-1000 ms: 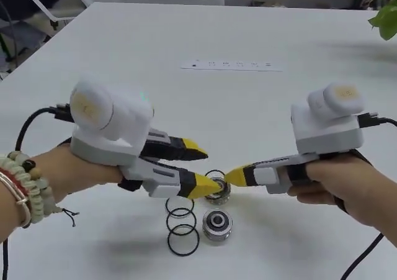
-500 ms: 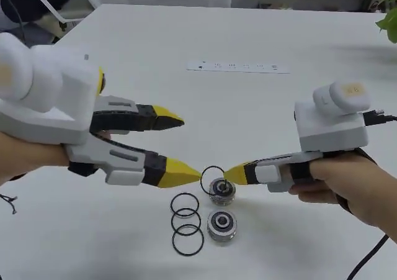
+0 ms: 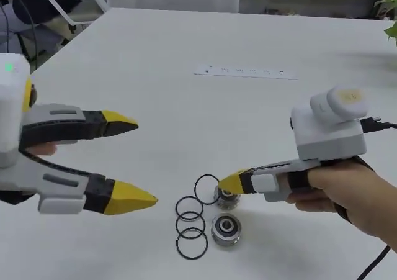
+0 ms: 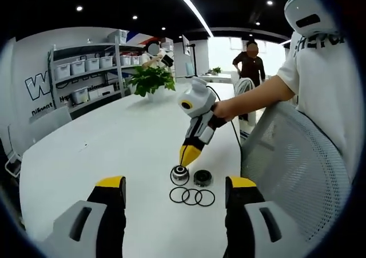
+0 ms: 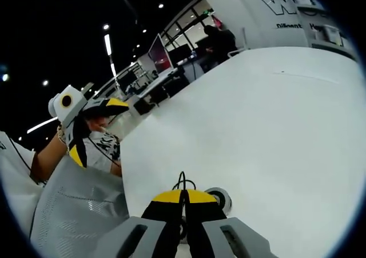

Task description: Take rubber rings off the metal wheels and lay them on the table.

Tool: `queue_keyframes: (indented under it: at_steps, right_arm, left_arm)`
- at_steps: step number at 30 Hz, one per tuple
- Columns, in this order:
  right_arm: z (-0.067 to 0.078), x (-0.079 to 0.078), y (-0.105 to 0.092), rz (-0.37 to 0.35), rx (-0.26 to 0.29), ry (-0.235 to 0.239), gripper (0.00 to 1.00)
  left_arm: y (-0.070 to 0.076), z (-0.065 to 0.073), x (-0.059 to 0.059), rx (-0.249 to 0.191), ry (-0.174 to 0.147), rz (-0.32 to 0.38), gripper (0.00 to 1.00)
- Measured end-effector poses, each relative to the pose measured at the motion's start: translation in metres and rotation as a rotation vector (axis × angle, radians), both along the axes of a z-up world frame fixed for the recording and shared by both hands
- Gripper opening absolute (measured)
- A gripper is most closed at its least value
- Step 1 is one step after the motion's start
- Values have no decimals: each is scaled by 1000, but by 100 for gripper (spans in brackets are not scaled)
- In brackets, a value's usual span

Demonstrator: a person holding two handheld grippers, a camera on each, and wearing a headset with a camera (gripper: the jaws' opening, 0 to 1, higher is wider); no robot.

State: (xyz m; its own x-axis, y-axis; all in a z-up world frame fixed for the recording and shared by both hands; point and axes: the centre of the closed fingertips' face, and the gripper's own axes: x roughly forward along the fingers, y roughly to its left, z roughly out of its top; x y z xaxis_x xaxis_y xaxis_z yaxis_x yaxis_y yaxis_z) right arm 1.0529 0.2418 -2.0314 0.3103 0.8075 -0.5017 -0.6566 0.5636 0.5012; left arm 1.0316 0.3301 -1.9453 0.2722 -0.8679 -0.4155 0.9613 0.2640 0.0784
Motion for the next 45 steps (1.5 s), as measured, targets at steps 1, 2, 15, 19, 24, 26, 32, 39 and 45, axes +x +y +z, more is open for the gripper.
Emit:
queue_keyframes:
  at_steps: [1,2,15,19,24,26,32,39,45]
  right_arm:
    - [0,-1,2,6,3,2,0]
    - [0,-2,3,10,4,2,0]
    - [-3,-11,15,71,6,24,0]
    - [-7,-16,21,94,-3,34,0]
    - [-12,-23,27,123,-22,42,0]
    - [-16,-25,28,135,-39,41,0]
    - [-23,-26,26,141,-62,41,0]
    - [-28,-21,25,141,-112,12,0]
    - [-31,-19,24,142,-146,-11,0]
  left_arm:
    - [3,0,-1,-11,4,17,69]
    - [5,-2,-3,-15,7,19,69]
    - [29,-25,-30,10,55,77,84]
    - [36,-28,-33,1,68,108,85]
    - [43,-31,-35,-10,79,145,85]
    - [44,-33,-36,-16,83,158,84]
    - [43,-41,-39,-12,101,171,84]
    - [38,-44,-43,-46,145,173,82]
    - [37,-43,-42,-54,153,176,82]
